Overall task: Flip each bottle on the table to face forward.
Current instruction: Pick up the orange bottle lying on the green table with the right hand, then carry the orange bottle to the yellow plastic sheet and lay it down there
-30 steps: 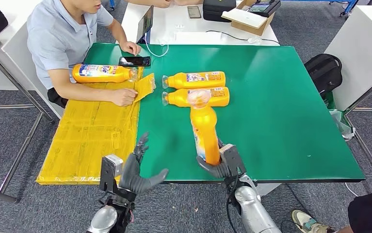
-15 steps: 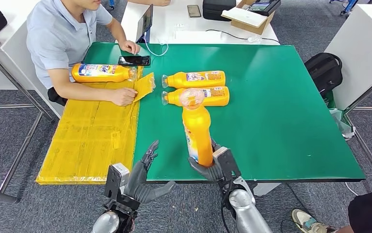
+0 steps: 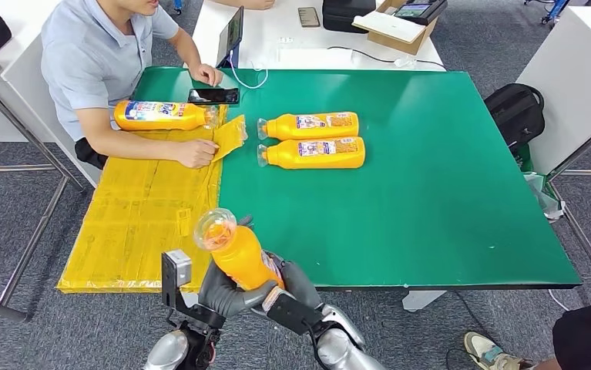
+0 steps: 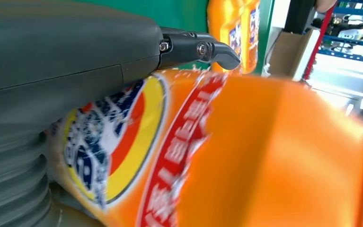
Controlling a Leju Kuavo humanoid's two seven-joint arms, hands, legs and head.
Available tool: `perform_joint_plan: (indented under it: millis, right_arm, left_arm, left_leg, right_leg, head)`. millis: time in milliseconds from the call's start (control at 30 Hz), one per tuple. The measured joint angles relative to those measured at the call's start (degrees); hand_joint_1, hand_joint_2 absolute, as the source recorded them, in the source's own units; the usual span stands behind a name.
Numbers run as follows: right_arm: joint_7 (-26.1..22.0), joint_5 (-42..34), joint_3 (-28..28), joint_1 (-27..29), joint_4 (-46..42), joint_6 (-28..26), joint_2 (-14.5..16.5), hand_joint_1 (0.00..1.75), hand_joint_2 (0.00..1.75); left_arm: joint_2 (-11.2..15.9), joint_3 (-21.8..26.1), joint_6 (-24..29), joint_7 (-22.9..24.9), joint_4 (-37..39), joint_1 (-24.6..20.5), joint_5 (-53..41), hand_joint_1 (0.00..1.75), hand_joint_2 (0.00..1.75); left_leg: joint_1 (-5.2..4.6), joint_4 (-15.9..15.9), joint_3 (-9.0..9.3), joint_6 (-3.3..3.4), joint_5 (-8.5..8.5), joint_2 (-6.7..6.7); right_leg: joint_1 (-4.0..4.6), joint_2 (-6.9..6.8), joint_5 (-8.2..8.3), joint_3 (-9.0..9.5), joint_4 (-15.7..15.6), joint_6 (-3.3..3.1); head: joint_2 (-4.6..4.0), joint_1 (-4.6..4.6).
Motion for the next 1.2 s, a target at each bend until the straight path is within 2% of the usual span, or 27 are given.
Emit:
perform_joint_plan:
  millis: [33,67,100,167,233,367,467,567,667,833,967,1067,1133,1200]
  right_arm:
    - [-0.08,-0.15,0.48,-0.38,0.55,-0.04,0.02,1.55,1.75]
    - [-0.16,-0.28,0.88,-0.73,1.04,-0.14,0.03,1.13,1.75]
    - [-0.26,-0.36,1.23,-1.05,1.48,-0.30,0.03,0.69,1.75]
    - [-0.50,-0.44,1.87,-1.57,2.34,-0.85,0.05,0.01,1.75]
    - [-0.76,-0.47,2.42,-1.81,3.11,-1.60,0.12,0.00,1.75]
    - [-1.20,-0.46,3.05,-1.80,3.80,-3.90,0.17,0.00,0.00]
    - [-1.66,-0.28,3.40,-1.72,3.92,-6.14,0.18,0.00,0.00]
    - [-2.09,-0.09,3.61,-1.12,3.54,-9.47,0.16,0.00,0.00]
    - [-2.48,-0.46,3.80,0.19,1.48,-13.50,-0.04,0.00,0.00]
    - [-2.84,-2.66,4.03,1.93,-3.75,-19.55,-0.45,0.00,0.00]
    - [-2.84,-3.86,4.67,3.29,-8.46,-22.40,-0.90,0.00,0.00]
    - [-2.84,-4.08,5.00,4.39,-11.43,-23.38,-1.41,0.00,0.00]
    - [-2.84,-4.65,5.26,5.07,-13.20,-23.44,-1.77,0.00,0.00]
    - [-2.84,-5.44,5.39,5.73,-14.72,-23.10,-2.10,0.00,0.00]
  left_arm:
    - [0.09,0.05,-0.71,-0.01,-0.04,0.05,1.53,1.29,1.75]
    - [0.20,0.14,-1.34,0.00,-0.07,0.10,2.80,1.73,1.75]
    - [0.35,0.24,-1.89,0.02,-0.10,0.14,3.89,1.75,1.75]
    - [0.59,0.41,-2.69,0.13,-0.29,0.20,5.43,1.75,1.75]
    - [0.72,0.49,-3.07,0.29,-0.55,0.13,6.16,1.75,1.75]
    - [0.76,0.63,-2.95,1.69,-0.70,-0.16,7.24,1.75,1.75]
    - [0.74,0.68,-1.45,3.32,-0.55,-0.59,8.06,1.75,1.75]
    - [0.49,0.89,3.09,5.14,0.15,-1.38,9.14,1.75,1.75]
    - [0.09,2.49,11.19,4.79,1.38,-2.49,9.28,1.75,1.75]
    - [-0.05,7.21,24.36,-0.76,3.27,-5.49,5.07,1.75,1.75]
    - [0.05,10.98,31.74,-4.57,4.09,-7.71,-2.25,1.75,1.75]
    - [0.56,12.98,37.84,-5.50,5.27,-9.30,-12.18,1.75,1.75]
    - [1.24,13.81,40.76,-4.06,6.63,-10.51,-21.34,1.75,1.75]
    - [2.04,14.46,40.43,-1.03,8.54,-11.92,-29.58,1.75,1.75]
  left_leg:
    - [0.00,0.00,0.00,0.00,0.00,0.00]
    - [0.00,0.00,0.00,0.00,0.00,0.00]
    - [0.00,0.00,0.01,0.00,0.00,0.00]
    - [0.00,0.00,0.01,0.00,0.00,0.00]
    - [0.00,0.00,0.00,0.00,0.01,0.00]
    - [0.01,0.00,-0.01,0.00,0.00,0.00]
    - [0.00,0.00,-0.03,0.00,0.00,0.00]
    - [0.00,0.00,-0.04,0.00,0.00,0.00]
    - [0.00,0.00,-0.05,0.00,0.01,0.00]
    - [0.02,0.00,-0.06,-0.04,0.04,-0.01]
    - [0.02,0.00,-0.09,-0.06,0.06,0.00]
    - [0.01,0.00,-0.12,-0.06,0.06,-0.03]
    - [0.01,0.00,-0.13,-0.05,0.06,-0.03]
    - [0.01,0.00,-0.13,-0.04,0.08,-0.05]
  right_leg:
    - [0.00,0.00,0.00,0.00,0.00,0.00]
    - [0.00,0.00,0.00,0.00,0.00,0.00]
    - [0.00,0.00,0.00,-0.01,0.00,0.00]
    - [0.01,0.00,0.00,-0.02,0.00,0.00]
    - [0.01,0.00,0.00,-0.02,0.01,0.00]
    - [0.01,0.00,0.00,-0.03,0.00,0.00]
    - [0.01,0.00,0.00,-0.05,0.00,0.00]
    - [0.00,0.00,0.00,-0.05,0.00,0.00]
    - [0.01,0.00,0.01,-0.06,0.00,0.00]
    - [0.02,-0.01,0.02,-0.10,0.05,0.00]
    - [0.02,-0.01,0.01,-0.12,0.07,0.00]
    - [0.01,-0.03,0.01,-0.14,0.07,0.00]
    - [0.01,-0.03,0.01,-0.14,0.07,0.00]
    - [0.00,-0.05,0.01,-0.15,0.06,0.00]
  head:
    - [0.00,0.01]
    - [0.00,0.00]
    - [0.00,0.00]
    - [0.00,0.00]
    - [0.00,0.00]
    - [0.00,-0.01]
    - [0.00,0.01]
    - [0.00,0.02]
    - [0.00,0.03]
    - [0.00,0.01]
    - [0.00,0.01]
    - [0.00,0.02]
    - [0.00,0.02]
    - [0.00,0.02]
